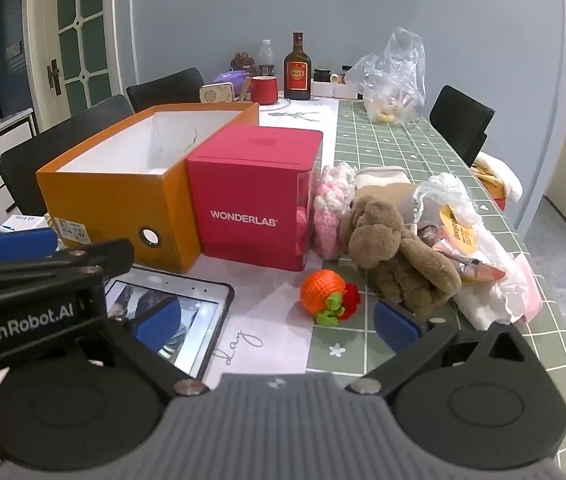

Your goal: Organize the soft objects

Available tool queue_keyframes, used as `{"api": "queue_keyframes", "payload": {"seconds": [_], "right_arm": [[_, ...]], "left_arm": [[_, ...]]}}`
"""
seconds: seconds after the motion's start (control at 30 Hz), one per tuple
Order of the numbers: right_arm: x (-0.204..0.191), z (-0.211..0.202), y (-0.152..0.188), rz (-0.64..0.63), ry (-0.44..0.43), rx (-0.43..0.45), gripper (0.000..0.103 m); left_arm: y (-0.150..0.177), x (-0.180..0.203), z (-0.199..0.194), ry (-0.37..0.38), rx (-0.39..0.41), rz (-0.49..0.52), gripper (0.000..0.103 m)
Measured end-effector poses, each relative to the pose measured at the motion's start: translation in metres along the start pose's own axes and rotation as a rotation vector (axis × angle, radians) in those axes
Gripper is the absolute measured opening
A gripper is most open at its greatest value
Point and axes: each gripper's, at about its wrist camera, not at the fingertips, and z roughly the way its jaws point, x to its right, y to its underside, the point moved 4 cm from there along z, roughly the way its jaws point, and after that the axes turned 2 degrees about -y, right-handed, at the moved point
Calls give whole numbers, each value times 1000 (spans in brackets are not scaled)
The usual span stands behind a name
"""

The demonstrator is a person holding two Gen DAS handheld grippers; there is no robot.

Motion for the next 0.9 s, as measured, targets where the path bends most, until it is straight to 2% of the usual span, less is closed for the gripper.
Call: {"api": "queue_keyframes", "payload": {"seconds": [0.9], "right_arm": [[-13,-7,3,-36,-1,10,100]], "left_arm": [[5,0,-7,17,-11,-1,77]]}}
